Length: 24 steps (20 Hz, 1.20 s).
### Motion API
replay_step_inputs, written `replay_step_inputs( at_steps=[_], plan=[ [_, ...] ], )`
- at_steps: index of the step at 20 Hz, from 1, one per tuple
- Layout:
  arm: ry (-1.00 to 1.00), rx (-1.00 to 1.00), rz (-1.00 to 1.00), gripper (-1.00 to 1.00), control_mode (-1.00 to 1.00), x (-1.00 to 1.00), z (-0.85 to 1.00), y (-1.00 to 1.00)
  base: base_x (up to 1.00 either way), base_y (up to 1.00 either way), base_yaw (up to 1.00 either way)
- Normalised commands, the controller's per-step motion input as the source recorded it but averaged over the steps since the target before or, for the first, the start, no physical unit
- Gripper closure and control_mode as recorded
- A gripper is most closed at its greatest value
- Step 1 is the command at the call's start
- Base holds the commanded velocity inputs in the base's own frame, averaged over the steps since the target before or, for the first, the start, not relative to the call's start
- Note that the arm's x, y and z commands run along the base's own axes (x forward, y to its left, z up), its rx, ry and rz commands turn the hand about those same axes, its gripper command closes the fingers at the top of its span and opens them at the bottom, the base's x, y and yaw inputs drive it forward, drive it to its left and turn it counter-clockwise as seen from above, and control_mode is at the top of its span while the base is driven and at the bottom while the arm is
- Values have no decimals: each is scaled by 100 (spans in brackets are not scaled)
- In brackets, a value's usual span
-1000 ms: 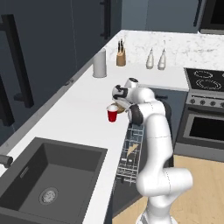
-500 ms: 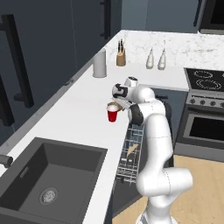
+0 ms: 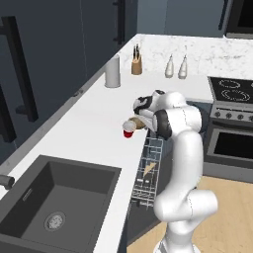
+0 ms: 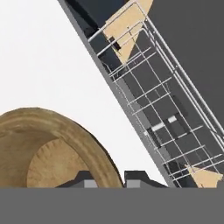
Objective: Pick up the cup and bowl from the counter, place them in the dishwasher, and close the dishwasher door.
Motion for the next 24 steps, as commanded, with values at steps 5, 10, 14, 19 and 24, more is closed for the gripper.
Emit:
replay_step_inputs(
  at_steps=[5, 10, 14, 19, 24],
  plan=[
    [-14, 0, -23, 100, -100, -48, 0, -53, 0, 0, 0],
    [-5, 0, -18, 100, -100, -4, 0, -30, 0, 0, 0],
    [0, 3, -13, 100, -100, -47, 0, -18, 0, 0, 0],
    [0, 7, -7, 100, -100, -66, 0, -28, 0, 0, 0],
    [4, 10, -1, 100, -100, -40, -9, -23, 0, 0, 0]
  ],
)
